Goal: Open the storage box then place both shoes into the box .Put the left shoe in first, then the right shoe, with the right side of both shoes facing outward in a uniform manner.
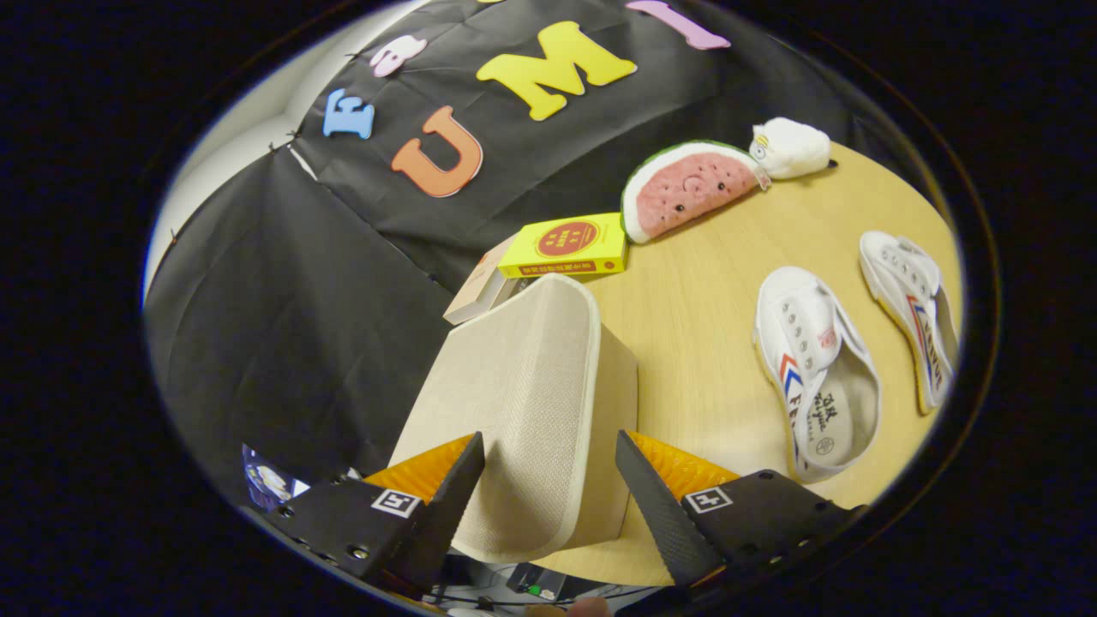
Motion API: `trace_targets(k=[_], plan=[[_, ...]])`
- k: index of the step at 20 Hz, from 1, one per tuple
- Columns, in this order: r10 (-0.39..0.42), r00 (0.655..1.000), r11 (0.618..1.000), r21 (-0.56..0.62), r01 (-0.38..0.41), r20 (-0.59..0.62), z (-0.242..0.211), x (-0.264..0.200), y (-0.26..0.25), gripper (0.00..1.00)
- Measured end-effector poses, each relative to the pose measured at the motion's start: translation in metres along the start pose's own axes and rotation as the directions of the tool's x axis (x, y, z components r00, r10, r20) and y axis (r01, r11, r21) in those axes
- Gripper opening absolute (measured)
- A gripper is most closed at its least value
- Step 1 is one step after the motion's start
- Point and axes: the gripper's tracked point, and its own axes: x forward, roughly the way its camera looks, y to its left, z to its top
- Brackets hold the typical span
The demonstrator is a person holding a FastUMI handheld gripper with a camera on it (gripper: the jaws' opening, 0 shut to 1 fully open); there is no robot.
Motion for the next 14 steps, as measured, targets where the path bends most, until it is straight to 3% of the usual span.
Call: trace_targets(k=[7, 11, 14], plan=[[0.133, 0.988, 0.965, 0.237, -0.111, -0.079, -0.009, 0.022, 0.008, 0.96], [0.139, 0.986, 0.961, 0.251, -0.113, -0.091, -0.009, 0.02, 0.013, 0.94], [0.13, 0.988, 0.967, 0.231, -0.108, -0.082, -0.003, 0.009, 0.018, 0.74]])
